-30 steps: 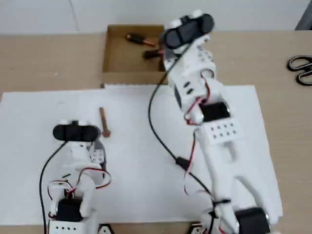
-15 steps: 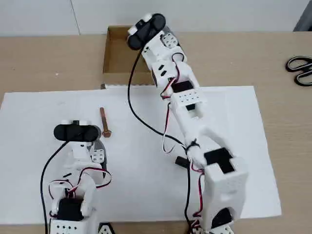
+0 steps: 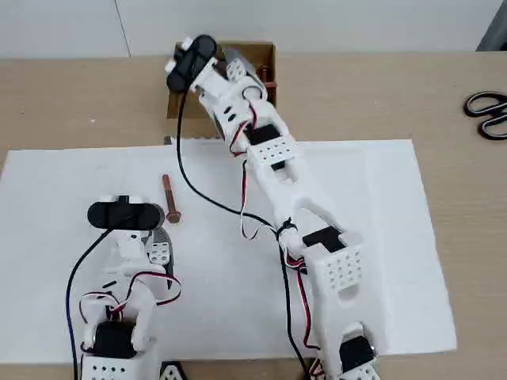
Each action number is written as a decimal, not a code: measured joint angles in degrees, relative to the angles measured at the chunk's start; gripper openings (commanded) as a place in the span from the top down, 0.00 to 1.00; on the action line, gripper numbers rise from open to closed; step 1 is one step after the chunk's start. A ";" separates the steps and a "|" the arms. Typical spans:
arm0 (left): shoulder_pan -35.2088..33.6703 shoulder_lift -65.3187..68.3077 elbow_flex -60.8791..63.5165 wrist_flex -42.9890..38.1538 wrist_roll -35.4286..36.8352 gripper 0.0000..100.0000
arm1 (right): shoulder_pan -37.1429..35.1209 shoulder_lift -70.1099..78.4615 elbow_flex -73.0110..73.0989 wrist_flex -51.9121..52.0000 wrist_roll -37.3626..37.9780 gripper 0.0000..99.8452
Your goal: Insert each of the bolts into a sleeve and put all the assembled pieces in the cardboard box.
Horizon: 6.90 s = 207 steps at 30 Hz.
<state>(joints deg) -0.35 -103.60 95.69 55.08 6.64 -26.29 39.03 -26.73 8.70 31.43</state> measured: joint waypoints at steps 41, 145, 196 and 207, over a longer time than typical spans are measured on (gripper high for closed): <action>0.00 0.00 0.00 0.00 0.00 0.99 | 5.98 -55.56 15.03 87.21 -0.88 0.95; 0.00 0.00 0.00 0.00 0.00 0.99 | 4.22 -69.36 44.04 85.71 -3.16 1.00; -0.44 102.77 -91.60 40.97 18.81 0.80 | 28.04 -70.15 48.26 90.20 -11.60 1.00; -0.44 111.03 -91.60 33.32 19.16 0.80 | 28.04 -70.15 48.26 90.20 -11.60 1.00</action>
<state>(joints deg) -0.79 7.43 4.09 88.40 25.80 1.76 -31.12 21.54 98.90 19.82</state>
